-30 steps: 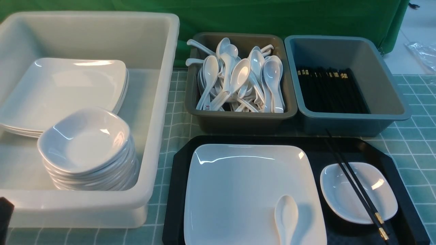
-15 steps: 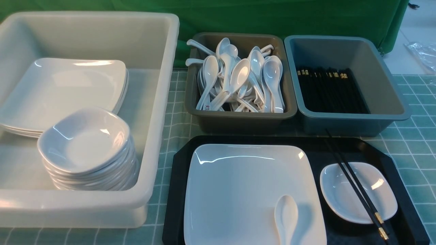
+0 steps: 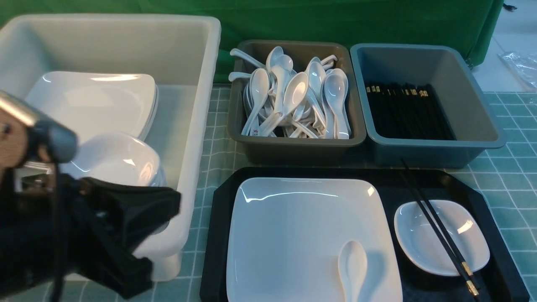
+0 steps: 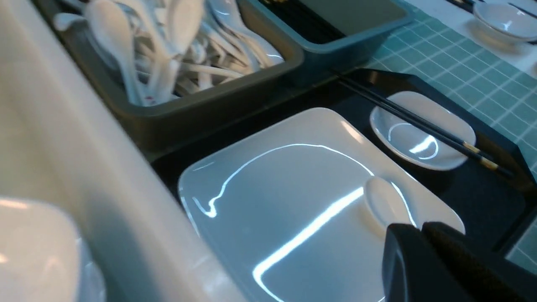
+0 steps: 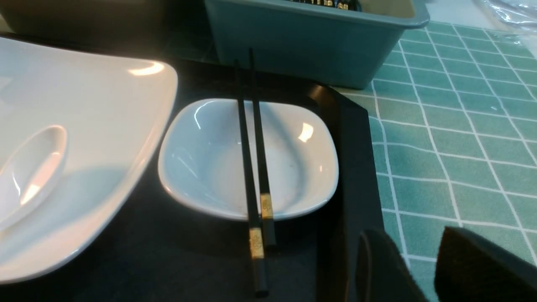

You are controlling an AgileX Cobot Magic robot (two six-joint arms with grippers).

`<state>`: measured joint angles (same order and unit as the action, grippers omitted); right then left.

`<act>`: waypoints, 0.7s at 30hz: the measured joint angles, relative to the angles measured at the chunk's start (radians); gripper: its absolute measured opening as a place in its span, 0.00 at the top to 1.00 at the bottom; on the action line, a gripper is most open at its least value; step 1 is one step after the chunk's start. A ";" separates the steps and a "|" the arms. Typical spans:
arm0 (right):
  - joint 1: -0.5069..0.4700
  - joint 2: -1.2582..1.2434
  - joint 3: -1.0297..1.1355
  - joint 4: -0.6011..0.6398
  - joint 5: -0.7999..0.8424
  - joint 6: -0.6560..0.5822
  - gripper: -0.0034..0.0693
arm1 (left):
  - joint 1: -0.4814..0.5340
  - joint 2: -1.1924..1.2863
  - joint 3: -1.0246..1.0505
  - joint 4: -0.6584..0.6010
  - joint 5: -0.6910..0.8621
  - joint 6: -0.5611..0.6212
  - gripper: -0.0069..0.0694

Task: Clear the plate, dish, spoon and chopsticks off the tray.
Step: Use the right arm to grab a pair of chopsticks from the plate

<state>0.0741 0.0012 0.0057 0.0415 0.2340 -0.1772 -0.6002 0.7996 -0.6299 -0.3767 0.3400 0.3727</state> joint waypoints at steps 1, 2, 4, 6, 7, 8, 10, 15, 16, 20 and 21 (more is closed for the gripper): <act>0.000 0.000 0.000 0.000 0.000 0.000 0.62 | -0.018 0.014 -0.001 0.000 -0.013 0.003 0.89; 0.000 0.000 0.000 0.000 0.000 0.000 0.62 | -0.030 0.023 0.000 0.000 -0.020 0.003 0.89; 0.000 0.000 0.000 0.003 -0.010 0.004 0.62 | -0.078 0.057 -0.001 0.000 -0.042 0.003 0.89; 0.000 0.000 0.000 0.042 -0.053 0.074 0.62 | -0.102 0.073 -0.001 0.000 -0.038 0.003 0.89; 0.000 0.000 0.000 0.069 -0.082 0.134 0.62 | -0.105 0.074 -0.001 0.000 -0.036 0.004 0.89; 0.000 0.000 0.000 0.079 -0.094 0.162 0.62 | -0.106 0.075 -0.001 0.000 -0.036 0.004 0.89; 0.000 0.000 0.000 0.110 -0.164 0.303 0.62 | -0.107 0.076 -0.001 0.000 -0.036 0.007 0.89; 0.000 0.000 0.000 0.130 -0.308 0.521 0.65 | -0.107 0.077 -0.001 0.000 -0.031 0.010 0.89; 0.000 0.002 -0.004 0.131 -0.301 0.529 0.65 | -0.107 0.077 -0.001 0.002 -0.029 0.015 0.89; 0.000 0.158 -0.187 0.133 -0.055 0.422 0.68 | -0.107 0.092 -0.037 0.023 0.019 0.030 0.89; 0.000 0.229 -0.252 0.134 0.040 0.364 0.68 | -0.107 0.102 -0.061 0.029 0.042 0.037 0.89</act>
<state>0.0741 0.2299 -0.2464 0.1752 0.2737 0.1868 -0.7076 0.9014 -0.6913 -0.3475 0.3822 0.4096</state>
